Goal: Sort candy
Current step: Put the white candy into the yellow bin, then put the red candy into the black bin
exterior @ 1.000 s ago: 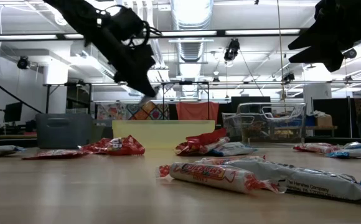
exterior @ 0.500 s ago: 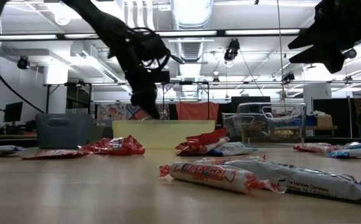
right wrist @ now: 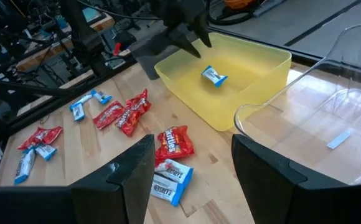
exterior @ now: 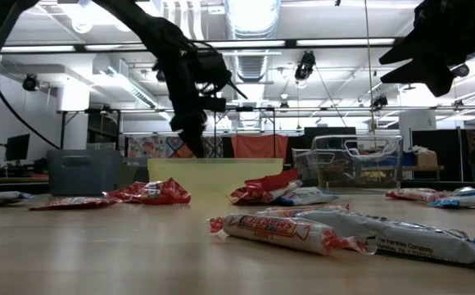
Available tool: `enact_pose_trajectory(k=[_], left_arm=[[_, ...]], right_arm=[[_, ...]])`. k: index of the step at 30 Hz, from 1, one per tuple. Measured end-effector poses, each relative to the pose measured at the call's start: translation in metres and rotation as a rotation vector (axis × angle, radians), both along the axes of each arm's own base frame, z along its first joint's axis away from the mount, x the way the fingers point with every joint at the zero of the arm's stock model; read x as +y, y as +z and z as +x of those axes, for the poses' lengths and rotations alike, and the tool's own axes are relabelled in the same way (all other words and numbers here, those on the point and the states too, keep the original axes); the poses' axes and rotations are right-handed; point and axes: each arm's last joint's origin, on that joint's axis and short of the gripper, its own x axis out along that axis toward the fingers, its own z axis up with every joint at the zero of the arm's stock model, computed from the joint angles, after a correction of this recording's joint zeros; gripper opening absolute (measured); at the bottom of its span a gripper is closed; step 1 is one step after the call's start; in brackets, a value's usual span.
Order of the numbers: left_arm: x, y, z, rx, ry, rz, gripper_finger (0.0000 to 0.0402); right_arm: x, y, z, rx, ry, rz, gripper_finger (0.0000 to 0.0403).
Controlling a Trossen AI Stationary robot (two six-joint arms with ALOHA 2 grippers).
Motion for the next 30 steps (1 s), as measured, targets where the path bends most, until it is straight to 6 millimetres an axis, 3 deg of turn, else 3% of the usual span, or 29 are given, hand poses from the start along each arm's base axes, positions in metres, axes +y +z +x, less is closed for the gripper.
enact_pose_trajectory(k=[4,8,14,19,25,30], left_arm=[[-0.021,0.021,-0.008,-0.108,0.014,-0.099,0.0129],[-0.054,0.037,-0.019,-0.278,0.006,-0.133,0.0112],[-0.115,0.037,-0.039,-0.542,-0.026,-0.188,0.0095],[-0.155,0.03,-0.058,-0.752,-0.113,-0.237,0.0093],[-0.177,0.022,-0.08,-0.931,-0.16,-0.302,0.0093],[-0.177,0.015,-0.092,-0.976,-0.113,-0.354,0.0093]], right_arm=[[0.0,0.0,0.0,0.0,0.0,-0.001,0.0203],[0.0,0.0,0.0,0.0,0.0,-0.001,0.0203],[-0.001,0.0,0.0,-0.005,-0.019,-0.005,0.0203],[0.001,0.001,0.002,-0.059,-0.046,0.142,0.0203],[0.011,-0.006,0.02,0.014,0.136,0.241,0.0203],[0.016,-0.009,0.036,0.155,0.124,0.276,0.0203]])
